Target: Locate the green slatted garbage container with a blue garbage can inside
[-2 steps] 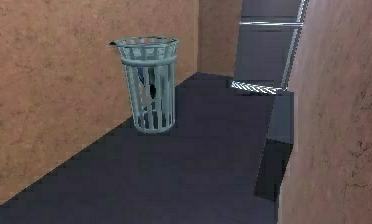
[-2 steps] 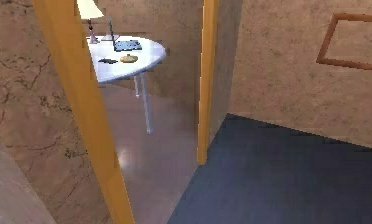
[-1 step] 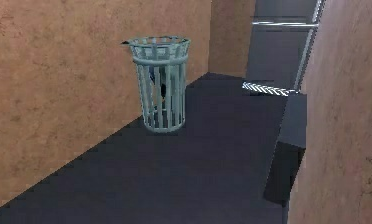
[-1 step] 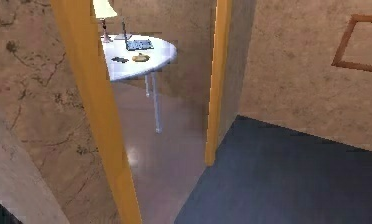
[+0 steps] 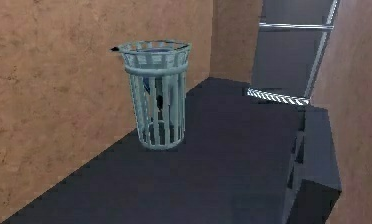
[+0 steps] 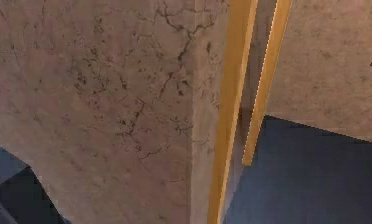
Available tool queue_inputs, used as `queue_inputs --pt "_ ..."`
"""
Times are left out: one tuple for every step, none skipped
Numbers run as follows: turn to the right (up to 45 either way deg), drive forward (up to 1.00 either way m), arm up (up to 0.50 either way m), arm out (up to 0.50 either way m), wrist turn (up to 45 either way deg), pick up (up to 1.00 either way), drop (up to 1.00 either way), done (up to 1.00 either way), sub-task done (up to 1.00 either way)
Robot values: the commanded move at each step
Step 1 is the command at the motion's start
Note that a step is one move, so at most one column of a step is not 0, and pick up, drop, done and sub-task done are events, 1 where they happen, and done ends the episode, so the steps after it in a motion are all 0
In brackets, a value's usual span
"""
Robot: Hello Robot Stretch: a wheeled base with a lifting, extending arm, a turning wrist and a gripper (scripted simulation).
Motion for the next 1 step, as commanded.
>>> queue_inputs --pt "12.0 0.0 0.0 0.0 0.0 0.0 0.0 0.0 0.0"
